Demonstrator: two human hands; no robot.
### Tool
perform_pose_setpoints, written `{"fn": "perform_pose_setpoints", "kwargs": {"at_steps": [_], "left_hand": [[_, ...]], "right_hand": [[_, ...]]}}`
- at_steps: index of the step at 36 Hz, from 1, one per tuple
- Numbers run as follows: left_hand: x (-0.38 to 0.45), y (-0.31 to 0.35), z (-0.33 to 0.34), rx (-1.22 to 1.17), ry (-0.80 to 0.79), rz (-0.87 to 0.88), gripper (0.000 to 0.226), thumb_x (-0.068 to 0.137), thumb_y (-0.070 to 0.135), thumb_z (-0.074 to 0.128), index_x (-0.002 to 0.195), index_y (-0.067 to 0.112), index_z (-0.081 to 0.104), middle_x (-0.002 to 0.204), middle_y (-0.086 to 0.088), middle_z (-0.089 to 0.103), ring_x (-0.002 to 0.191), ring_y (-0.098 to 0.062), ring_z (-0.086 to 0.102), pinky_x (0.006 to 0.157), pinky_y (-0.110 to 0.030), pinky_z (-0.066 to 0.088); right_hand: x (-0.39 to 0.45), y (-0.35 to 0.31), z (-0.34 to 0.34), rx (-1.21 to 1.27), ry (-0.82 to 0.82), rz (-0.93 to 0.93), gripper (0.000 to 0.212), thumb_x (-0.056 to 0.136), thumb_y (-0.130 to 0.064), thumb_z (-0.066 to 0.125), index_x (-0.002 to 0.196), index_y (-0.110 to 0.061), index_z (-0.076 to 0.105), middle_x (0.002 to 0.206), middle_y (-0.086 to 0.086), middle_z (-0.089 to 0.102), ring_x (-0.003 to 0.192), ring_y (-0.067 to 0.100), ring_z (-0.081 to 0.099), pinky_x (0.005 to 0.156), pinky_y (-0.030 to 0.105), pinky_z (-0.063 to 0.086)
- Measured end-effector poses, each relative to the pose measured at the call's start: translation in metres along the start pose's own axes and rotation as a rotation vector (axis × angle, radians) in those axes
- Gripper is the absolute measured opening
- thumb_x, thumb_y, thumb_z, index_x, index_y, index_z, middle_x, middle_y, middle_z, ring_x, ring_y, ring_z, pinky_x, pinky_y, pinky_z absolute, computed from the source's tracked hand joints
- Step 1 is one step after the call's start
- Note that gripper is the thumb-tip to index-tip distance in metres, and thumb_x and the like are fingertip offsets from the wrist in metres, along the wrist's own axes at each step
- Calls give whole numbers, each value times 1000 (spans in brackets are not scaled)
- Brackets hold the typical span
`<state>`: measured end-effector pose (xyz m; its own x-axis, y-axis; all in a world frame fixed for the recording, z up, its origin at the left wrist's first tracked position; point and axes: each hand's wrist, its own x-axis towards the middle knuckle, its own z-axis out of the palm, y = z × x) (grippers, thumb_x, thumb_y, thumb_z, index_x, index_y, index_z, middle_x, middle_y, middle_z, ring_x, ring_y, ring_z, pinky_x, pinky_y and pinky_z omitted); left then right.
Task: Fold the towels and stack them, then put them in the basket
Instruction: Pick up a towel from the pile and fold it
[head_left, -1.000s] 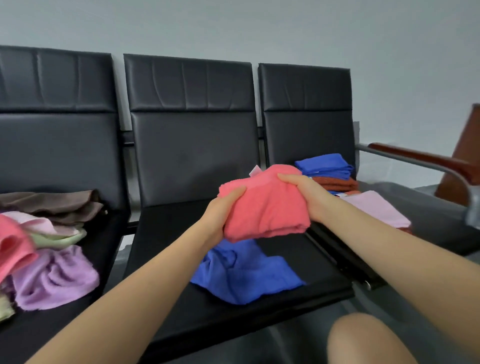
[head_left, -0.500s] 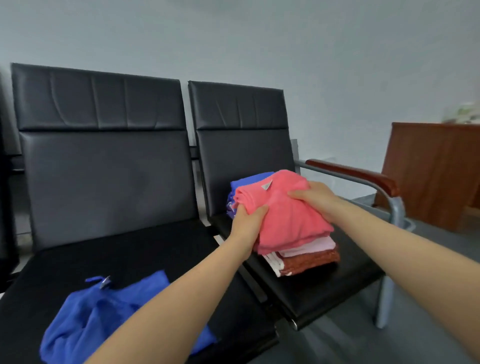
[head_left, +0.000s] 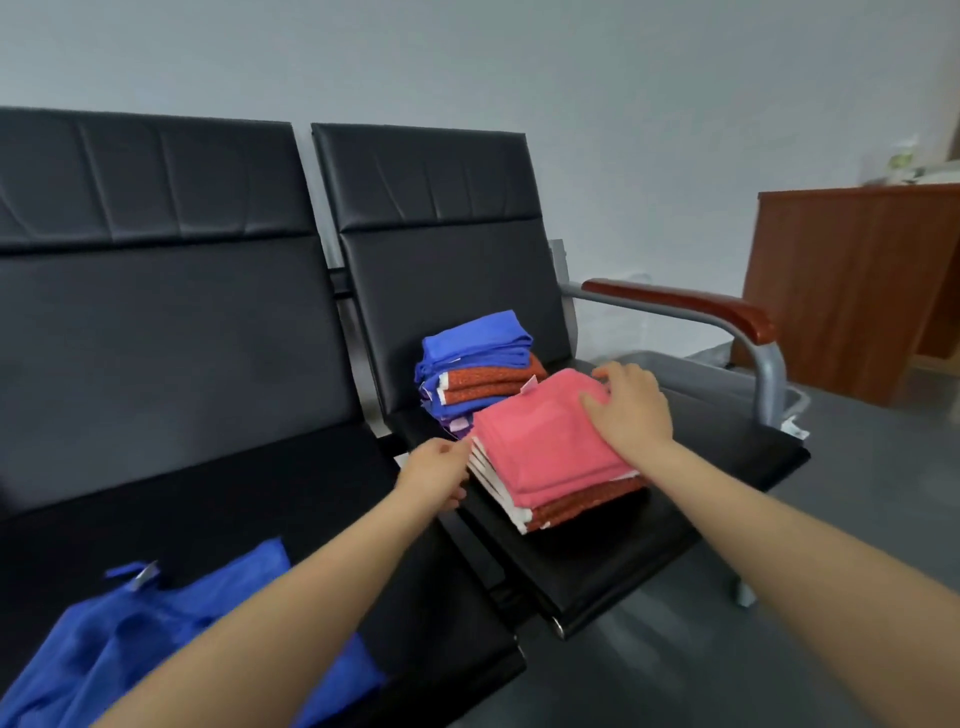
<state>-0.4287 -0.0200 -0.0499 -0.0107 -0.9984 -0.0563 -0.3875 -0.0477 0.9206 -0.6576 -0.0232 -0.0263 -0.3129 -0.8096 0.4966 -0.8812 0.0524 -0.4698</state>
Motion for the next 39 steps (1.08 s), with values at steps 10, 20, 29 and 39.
{"fn": "perform_pose_setpoints", "kwargs": {"at_steps": [10,20,29,39], "left_hand": [[-55,-35,-143,84,74,-18,26,101,29,46,93,14,65,76,-1,54,60,-14,48,55,-22,40],[-117,-123,-222,317,201,27,23,96,26,52,81,21,69,77,3,67,78,-15,61,75,-30,49],[-113,-155,-249,516,444,40,17,88,36,62,99,23,65,96,-2,63,106,-21,54,87,-29,41],[-100,-168,-257,454,353,-144,21,87,43,62,88,23,64,88,3,66,91,-17,62,77,-29,46]], "right_hand": [[-72,-132,30,442,-661,-212,17,92,-21,58,77,-17,64,66,-5,64,58,9,58,59,25,46],[-161,-187,82,328,-967,-380,13,89,-29,66,94,-18,70,76,-12,62,65,-2,53,61,10,42],[-153,-208,113,292,-762,-263,19,89,-31,65,84,-14,71,74,-7,63,74,11,58,72,29,45],[-160,-248,139,-10,-791,-318,37,89,-43,62,101,-8,62,97,5,67,93,26,64,74,32,47]]}}
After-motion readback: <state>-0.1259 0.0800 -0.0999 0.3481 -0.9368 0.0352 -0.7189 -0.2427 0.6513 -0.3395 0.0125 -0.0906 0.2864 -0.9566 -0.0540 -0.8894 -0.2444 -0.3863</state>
